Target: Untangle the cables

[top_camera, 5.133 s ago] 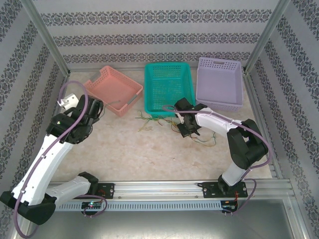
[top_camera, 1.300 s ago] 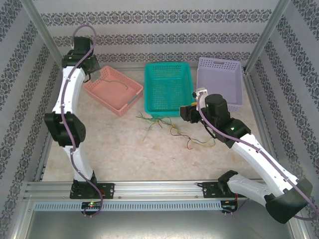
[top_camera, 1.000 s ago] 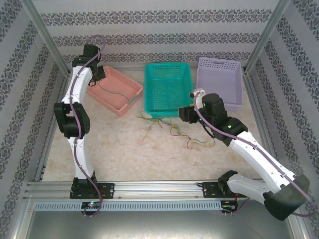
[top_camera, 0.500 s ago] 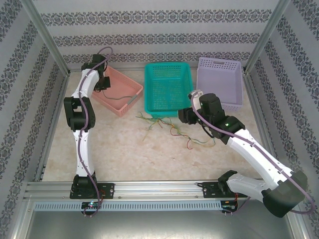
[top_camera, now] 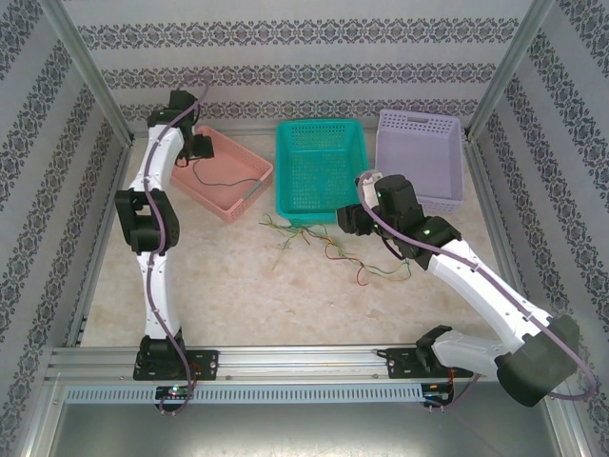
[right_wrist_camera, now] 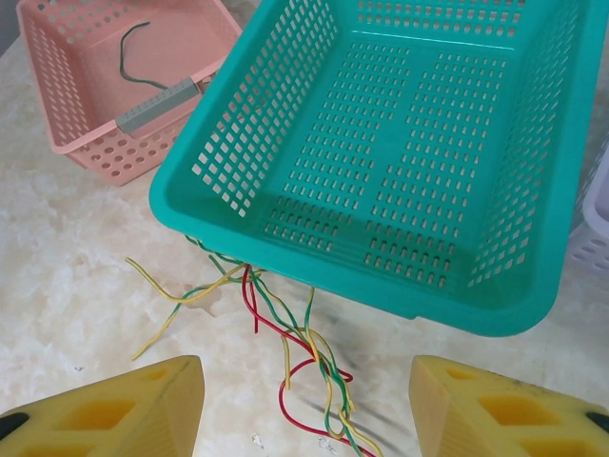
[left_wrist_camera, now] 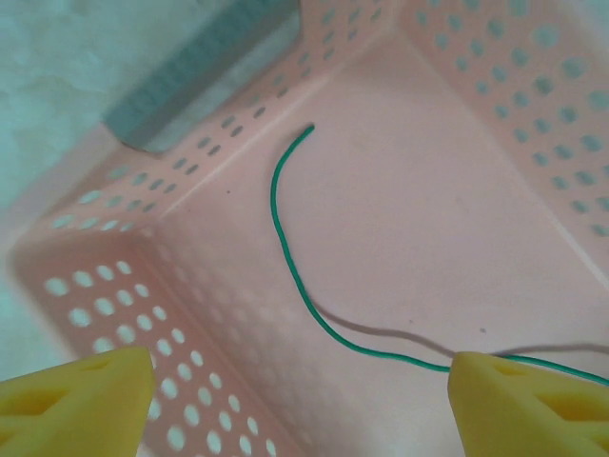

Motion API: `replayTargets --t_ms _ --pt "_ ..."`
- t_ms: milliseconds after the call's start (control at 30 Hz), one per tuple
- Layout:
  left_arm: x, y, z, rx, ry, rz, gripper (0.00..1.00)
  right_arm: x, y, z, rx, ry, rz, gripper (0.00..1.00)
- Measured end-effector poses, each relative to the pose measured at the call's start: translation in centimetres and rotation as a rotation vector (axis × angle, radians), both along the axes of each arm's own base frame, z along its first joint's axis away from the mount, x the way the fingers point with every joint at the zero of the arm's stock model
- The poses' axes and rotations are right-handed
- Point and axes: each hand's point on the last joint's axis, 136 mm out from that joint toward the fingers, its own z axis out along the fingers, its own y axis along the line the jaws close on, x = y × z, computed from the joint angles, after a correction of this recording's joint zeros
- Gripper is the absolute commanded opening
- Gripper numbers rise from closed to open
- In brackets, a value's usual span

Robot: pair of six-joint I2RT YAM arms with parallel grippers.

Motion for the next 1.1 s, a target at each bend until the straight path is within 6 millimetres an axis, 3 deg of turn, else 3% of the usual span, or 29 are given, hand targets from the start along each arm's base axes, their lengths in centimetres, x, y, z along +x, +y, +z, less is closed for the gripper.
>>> replayTargets --t_ms 167,233,300,400,500,600,700,800,967,1100 --pt "-1.6 -1.1 8.3 -0.105 -0.175 0.101 0.64 0.2 -0.2 -1.0 -0.039 0.021 0.003 0.51" --pt "-3.2 -2.7 10.5 -0.192 -0.227 0.136 0.55 0.0 -0.1 -2.4 -0.069 0.06 0.009 0.52" --pt "-5.4 -5.3 11.2 -0.289 -0.251 0.159 0.5 -0.5 0.3 -4.3 -0.104 0.114 0.023 0.55" --pt "-10.1 -11.6 8.7 -0.455 -0.193 0.169 0.41 -1.9 1.4 -8.0 -0.15 0.216 0.06 0.57" --pt "-16.1 -18.2 2.8 -0.581 -0.039 0.187 0.34 -3.6 1.7 -12.0 -0.189 0.332 0.068 0.49" --pt "-22.5 -22.3 -3.0 -0.638 0.122 0.236 0.3 -4.4 1.6 -13.9 -0.203 0.404 0.045 0.49" --pt "-26.1 -24.5 -5.6 -0.677 0.198 0.265 0.23 -5.1 1.6 -14.3 -0.209 0.433 0.025 0.5" --pt "-27.3 -26.7 -6.3 -0.732 0.222 0.265 0.22 -5.6 0.4 -14.5 -0.201 0.475 -0.048 0.51" --pt "-27.1 -29.8 -5.5 -0.817 0.209 0.218 0.24 -6.9 -3.3 -14.5 -0.121 0.558 -0.228 0.5" --pt "-26.6 -31.3 -6.1 -0.844 0.216 0.197 0.27 -8.6 -3.6 -14.8 -0.051 0.615 -0.281 0.5"
